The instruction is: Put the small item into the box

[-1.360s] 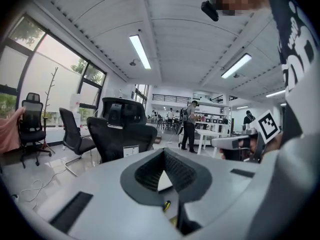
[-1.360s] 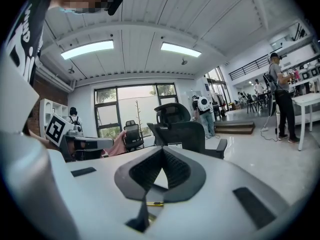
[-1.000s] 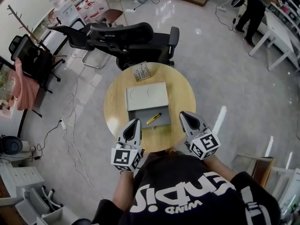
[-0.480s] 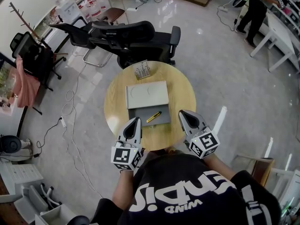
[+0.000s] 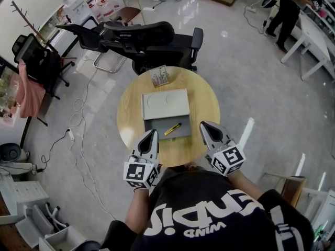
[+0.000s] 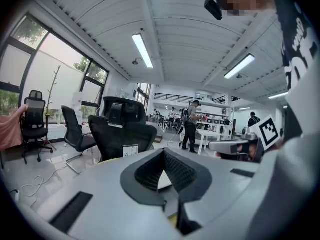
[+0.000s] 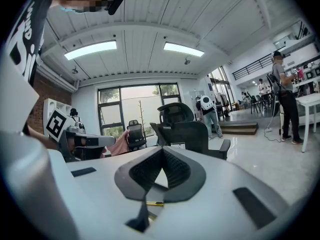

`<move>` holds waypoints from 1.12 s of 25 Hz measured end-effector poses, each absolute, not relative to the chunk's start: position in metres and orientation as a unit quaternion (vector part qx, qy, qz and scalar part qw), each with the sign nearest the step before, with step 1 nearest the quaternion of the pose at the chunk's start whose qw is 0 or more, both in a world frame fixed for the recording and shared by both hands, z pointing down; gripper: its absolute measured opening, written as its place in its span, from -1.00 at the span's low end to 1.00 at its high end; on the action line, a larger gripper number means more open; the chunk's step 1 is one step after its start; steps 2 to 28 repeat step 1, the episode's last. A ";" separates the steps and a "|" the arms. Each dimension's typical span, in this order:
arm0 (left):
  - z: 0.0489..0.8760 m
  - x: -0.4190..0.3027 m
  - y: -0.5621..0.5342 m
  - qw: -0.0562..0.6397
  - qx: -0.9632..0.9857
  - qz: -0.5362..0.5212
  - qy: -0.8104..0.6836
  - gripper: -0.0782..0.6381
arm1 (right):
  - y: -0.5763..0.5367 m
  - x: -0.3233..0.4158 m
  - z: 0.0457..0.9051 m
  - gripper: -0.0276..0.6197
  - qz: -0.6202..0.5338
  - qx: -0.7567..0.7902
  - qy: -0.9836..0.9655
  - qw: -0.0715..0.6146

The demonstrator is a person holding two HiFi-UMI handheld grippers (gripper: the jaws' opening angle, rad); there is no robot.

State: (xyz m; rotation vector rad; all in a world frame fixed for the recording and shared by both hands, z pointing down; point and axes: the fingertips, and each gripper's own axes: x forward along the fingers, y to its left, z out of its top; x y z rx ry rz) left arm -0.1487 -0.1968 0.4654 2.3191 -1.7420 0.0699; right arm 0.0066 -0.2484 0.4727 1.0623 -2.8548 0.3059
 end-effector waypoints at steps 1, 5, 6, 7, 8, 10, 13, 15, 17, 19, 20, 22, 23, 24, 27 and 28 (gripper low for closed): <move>0.466 -0.149 -0.197 0.120 0.794 0.024 -0.596 -0.76 | -0.249 0.006 0.473 -0.91 0.100 0.347 -0.932 0.040; 0.466 -0.149 -0.197 0.120 0.794 0.024 -0.596 -0.76 | -0.249 0.006 0.473 -0.91 0.100 0.347 -0.932 0.040; 0.466 -0.149 -0.197 0.120 0.794 0.024 -0.596 -0.76 | -0.249 0.006 0.473 -0.91 0.100 0.347 -0.932 0.040; 0.466 -0.149 -0.197 0.120 0.794 0.024 -0.596 -0.76 | -0.249 0.006 0.473 -0.91 0.100 0.347 -0.932 0.040; 0.466 -0.149 -0.197 0.120 0.794 0.024 -0.596 -0.76 | -0.249 0.006 0.473 -0.91 0.100 0.347 -0.932 0.040; 0.466 -0.149 -0.197 0.120 0.794 0.024 -0.596 -0.76 | -0.249 0.006 0.473 -0.91 0.100 0.347 -0.932 0.040; 0.466 -0.149 -0.197 0.120 0.794 0.024 -0.596 -0.76 | -0.249 0.006 0.473 -0.91 0.100 0.347 -0.932 0.040; 0.466 -0.149 -0.197 0.120 0.794 0.024 -0.596 -0.76 | -0.249 0.006 0.473 -0.91 0.100 0.347 -0.932 0.040; 0.466 -0.149 -0.197 0.120 0.794 0.024 -0.596 -0.76 | -0.249 0.006 0.473 -0.91 0.100 0.347 -0.932 0.040; 0.466 -0.149 -0.197 0.120 0.794 0.024 -0.596 -0.76 | -0.249 0.006 0.473 -0.91 0.100 0.347 -0.932 0.040; 0.466 -0.149 -0.197 0.120 0.794 0.024 -0.596 -0.76 | -0.249 0.006 0.473 -0.91 0.100 0.347 -0.932 0.040; 0.466 -0.149 -0.197 0.120 0.794 0.024 -0.596 -0.76 | -0.249 0.006 0.473 -0.91 0.100 0.347 -0.932 0.040; 0.466 -0.149 -0.197 0.120 0.794 0.024 -0.596 -0.76 | -0.249 0.006 0.473 -0.91 0.100 0.347 -0.932 0.040; 0.466 -0.149 -0.197 0.120 0.794 0.024 -0.596 -0.76 | -0.249 0.006 0.473 -0.91 0.100 0.347 -0.932 0.040; 0.466 -0.149 -0.197 0.120 0.794 0.024 -0.596 -0.76 | -0.249 0.006 0.473 -0.91 0.100 0.347 -0.932 0.040; 0.466 -0.149 -0.197 0.120 0.794 0.024 -0.596 -0.76 | -0.249 0.006 0.473 -0.91 0.100 0.347 -0.932 0.040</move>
